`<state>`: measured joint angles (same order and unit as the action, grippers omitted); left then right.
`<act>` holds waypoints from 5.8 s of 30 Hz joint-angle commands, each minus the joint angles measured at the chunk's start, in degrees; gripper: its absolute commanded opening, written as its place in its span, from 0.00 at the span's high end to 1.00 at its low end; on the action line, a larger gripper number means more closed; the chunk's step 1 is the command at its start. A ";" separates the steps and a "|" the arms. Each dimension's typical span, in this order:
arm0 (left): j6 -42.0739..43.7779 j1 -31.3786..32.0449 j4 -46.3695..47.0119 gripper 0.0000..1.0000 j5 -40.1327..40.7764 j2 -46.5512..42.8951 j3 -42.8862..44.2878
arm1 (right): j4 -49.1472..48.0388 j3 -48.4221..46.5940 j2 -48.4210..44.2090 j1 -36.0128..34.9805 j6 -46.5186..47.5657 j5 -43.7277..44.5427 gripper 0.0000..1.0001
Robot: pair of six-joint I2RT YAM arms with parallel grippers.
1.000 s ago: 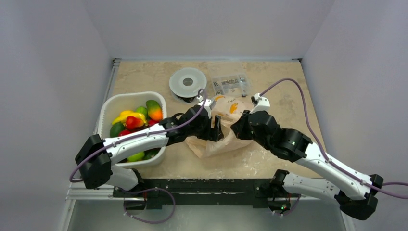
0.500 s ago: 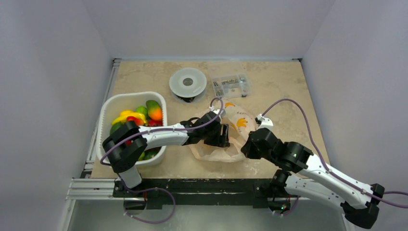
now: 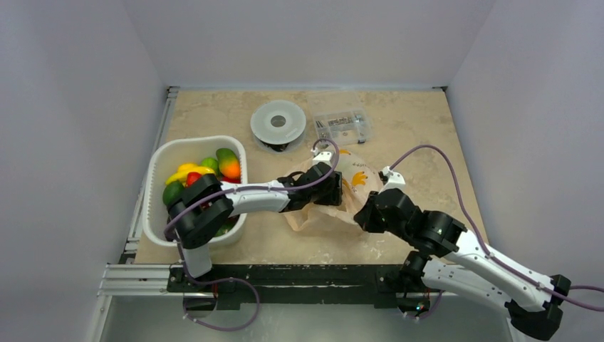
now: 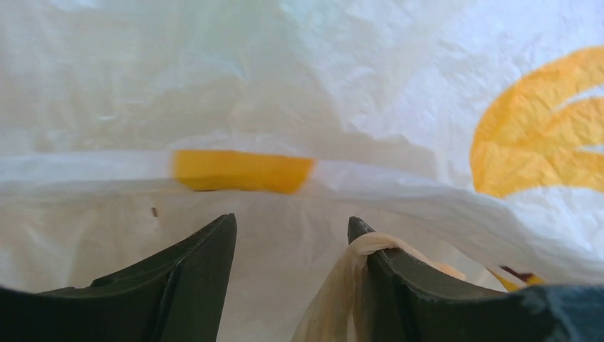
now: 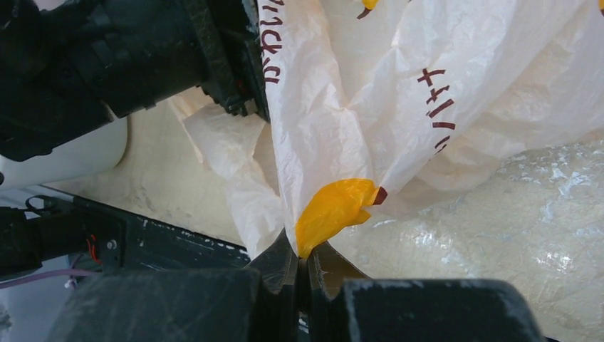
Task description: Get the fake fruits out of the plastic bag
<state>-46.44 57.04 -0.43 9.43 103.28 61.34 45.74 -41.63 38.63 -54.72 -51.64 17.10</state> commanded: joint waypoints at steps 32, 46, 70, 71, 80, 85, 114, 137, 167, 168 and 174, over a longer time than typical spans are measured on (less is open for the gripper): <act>11.23 -3.14 -11.68 0.04 -14.85 -33.96 -12.84 | -16.65 -18.87 10.87 -0.21 13.76 -10.51 0.32; 9.85 -3.18 -31.95 0.00 -7.50 -59.53 -14.19 | -26.21 -14.00 27.65 0.49 15.33 0.60 0.62; -2.32 0.34 9.64 0.29 -10.73 -22.34 -11.85 | -17.52 4.16 19.94 0.50 3.73 0.70 0.69; -3.01 0.35 10.67 0.31 -10.72 -21.34 -12.21 | -16.28 3.84 19.13 0.64 3.75 1.69 0.68; -4.21 0.53 13.14 0.45 -9.67 -15.44 -12.07 | -10.20 -5.36 11.28 0.71 7.85 3.89 0.68; -3.05 0.59 9.77 0.45 -9.68 -18.33 -11.77 | -5.36 -14.77 14.90 0.67 17.55 9.15 0.54; 0.05 0.07 -4.62 0.20 -15.27 -46.82 -21.55 | 5.70 -31.25 56.43 0.84 29.76 32.59 0.67; -7.96 1.50 25.86 0.46 -9.62 -27.21 -27.57 | -18.89 -22.16 37.01 8.28 33.26 0.96 1.00; -5.79 -0.17 29.31 0.00 8.42 -2.96 -11.34 | -18.81 -21.83 31.94 11.54 26.16 -6.49 1.00; -5.37 -0.17 29.61 0.00 8.31 -2.32 -10.72 | -19.18 -21.57 31.79 11.56 26.35 -6.88 1.00; -2.17 0.10 34.26 0.00 2.13 5.97 -3.52 | -20.06 -20.39 31.89 11.65 26.54 -8.02 1.00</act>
<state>-52.51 56.60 28.99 15.31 104.20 50.59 28.88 -63.18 71.59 -41.34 -24.21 15.84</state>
